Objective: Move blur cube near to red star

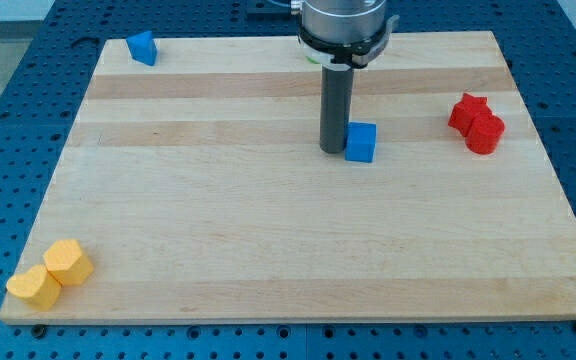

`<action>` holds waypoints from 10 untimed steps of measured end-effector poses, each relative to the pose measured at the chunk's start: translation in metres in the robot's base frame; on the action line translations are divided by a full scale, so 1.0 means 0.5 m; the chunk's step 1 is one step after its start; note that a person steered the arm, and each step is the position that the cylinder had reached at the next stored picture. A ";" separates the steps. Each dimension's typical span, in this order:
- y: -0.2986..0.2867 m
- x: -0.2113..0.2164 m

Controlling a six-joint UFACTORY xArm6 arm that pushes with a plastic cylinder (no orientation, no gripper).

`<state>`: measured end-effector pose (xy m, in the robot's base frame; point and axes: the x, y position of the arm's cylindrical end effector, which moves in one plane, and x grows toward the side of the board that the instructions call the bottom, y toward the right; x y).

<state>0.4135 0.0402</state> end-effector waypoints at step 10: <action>0.180 -0.007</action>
<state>0.4098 0.1304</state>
